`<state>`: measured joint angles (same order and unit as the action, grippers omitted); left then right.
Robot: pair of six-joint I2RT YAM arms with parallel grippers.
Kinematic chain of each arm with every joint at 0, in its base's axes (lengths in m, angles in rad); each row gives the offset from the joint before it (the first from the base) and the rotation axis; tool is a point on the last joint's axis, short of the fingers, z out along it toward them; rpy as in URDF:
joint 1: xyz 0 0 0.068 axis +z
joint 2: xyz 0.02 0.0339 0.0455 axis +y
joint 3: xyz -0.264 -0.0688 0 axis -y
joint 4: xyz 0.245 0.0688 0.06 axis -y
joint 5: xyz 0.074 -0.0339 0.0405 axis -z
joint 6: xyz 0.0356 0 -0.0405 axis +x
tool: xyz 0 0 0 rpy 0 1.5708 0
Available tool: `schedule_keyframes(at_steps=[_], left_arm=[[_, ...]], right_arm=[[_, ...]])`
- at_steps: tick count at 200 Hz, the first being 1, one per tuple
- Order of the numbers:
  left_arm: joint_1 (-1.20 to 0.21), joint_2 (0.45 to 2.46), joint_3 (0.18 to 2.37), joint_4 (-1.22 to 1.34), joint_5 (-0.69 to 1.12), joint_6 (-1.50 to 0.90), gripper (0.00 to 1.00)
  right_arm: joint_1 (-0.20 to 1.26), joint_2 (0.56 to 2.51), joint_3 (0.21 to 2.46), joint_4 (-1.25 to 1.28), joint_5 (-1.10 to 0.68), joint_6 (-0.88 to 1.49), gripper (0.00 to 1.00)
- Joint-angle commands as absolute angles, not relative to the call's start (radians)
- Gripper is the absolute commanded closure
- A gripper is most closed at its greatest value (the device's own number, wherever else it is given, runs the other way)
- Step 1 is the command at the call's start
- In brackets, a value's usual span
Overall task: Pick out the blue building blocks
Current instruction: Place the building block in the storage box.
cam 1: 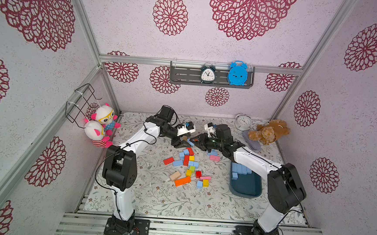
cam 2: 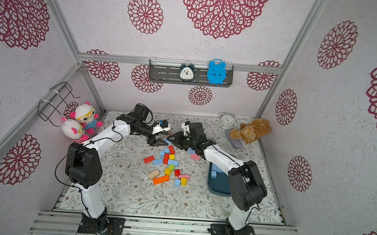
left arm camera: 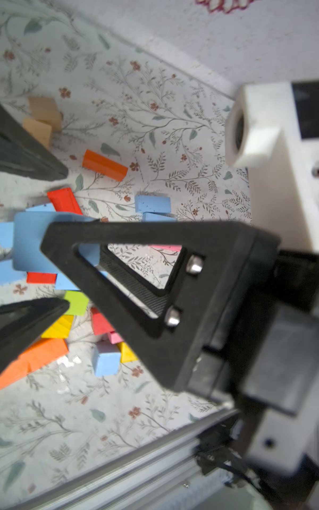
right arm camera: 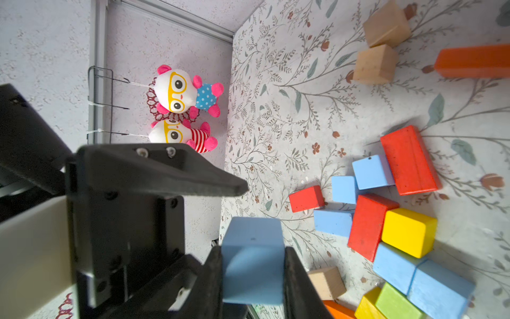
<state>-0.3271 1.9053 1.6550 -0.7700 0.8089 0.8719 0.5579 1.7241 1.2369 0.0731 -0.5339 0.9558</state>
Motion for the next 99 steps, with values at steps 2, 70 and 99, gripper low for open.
schedule_keyframes(at_steps=[2,70,99], left_arm=[[-0.298,1.859,1.665,-0.685,0.861,0.676,0.11],[-0.19,1.754,1.463,-0.364,0.775,0.049,0.03],[-0.189,1.732,1.387,-0.366,0.748,-0.009,0.03]], right_arm=[[0.519,1.671,1.286,-0.148,-0.395,0.785,0.78],[0.31,1.525,1.252,-0.668,-0.038,0.479,0.76],[0.251,1.497,1.2,-0.829,0.142,0.416,0.75]])
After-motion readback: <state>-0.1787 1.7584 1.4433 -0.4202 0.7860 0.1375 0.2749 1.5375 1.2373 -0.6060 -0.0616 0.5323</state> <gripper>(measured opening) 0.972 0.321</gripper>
